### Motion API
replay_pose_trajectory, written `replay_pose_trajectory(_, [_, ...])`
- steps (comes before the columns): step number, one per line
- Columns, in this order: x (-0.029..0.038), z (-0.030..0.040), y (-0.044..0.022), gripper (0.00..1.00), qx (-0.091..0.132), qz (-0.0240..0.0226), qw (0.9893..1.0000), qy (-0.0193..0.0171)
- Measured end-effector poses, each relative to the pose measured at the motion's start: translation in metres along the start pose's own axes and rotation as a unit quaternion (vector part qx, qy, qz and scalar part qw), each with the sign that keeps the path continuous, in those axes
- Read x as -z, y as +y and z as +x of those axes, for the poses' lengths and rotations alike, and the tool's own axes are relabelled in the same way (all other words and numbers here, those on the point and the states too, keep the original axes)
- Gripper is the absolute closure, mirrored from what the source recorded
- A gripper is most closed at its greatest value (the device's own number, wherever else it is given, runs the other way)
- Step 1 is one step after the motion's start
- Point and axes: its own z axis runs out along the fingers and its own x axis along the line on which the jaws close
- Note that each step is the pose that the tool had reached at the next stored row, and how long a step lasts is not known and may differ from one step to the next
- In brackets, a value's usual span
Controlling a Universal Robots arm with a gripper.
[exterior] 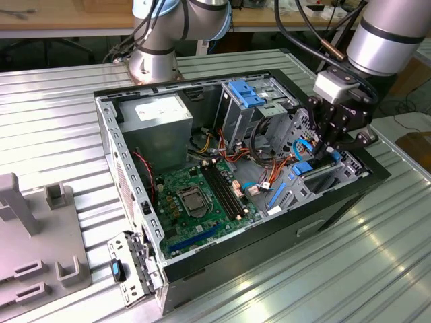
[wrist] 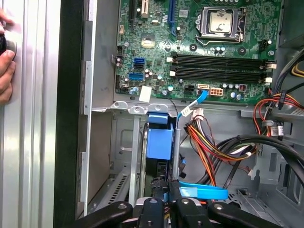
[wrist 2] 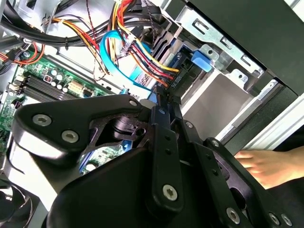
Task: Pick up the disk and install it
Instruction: 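Insert the first disk wire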
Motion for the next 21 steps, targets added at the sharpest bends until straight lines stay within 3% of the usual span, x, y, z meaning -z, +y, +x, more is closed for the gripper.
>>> replay_pose_trajectory(6, [-0.0024, 0.0002, 0.0002, 0.84, 0.0, 0.0001, 1.0, -0.0012])
replay_pose_trajectory(17, [-0.0073, 0.0009, 0.0006, 0.84, -0.001, 0.0008, 0.9999, -0.0112])
replay_pose_trajectory(20, [-0.0127, 0.002, 0.0009, 0.84, -0.001, 0.0011, 0.9999, -0.0144])
replay_pose_trajectory(21, [-0.012, 0.0025, 0.0008, 0.84, -0.001, 0.001, 0.9999, -0.0136])
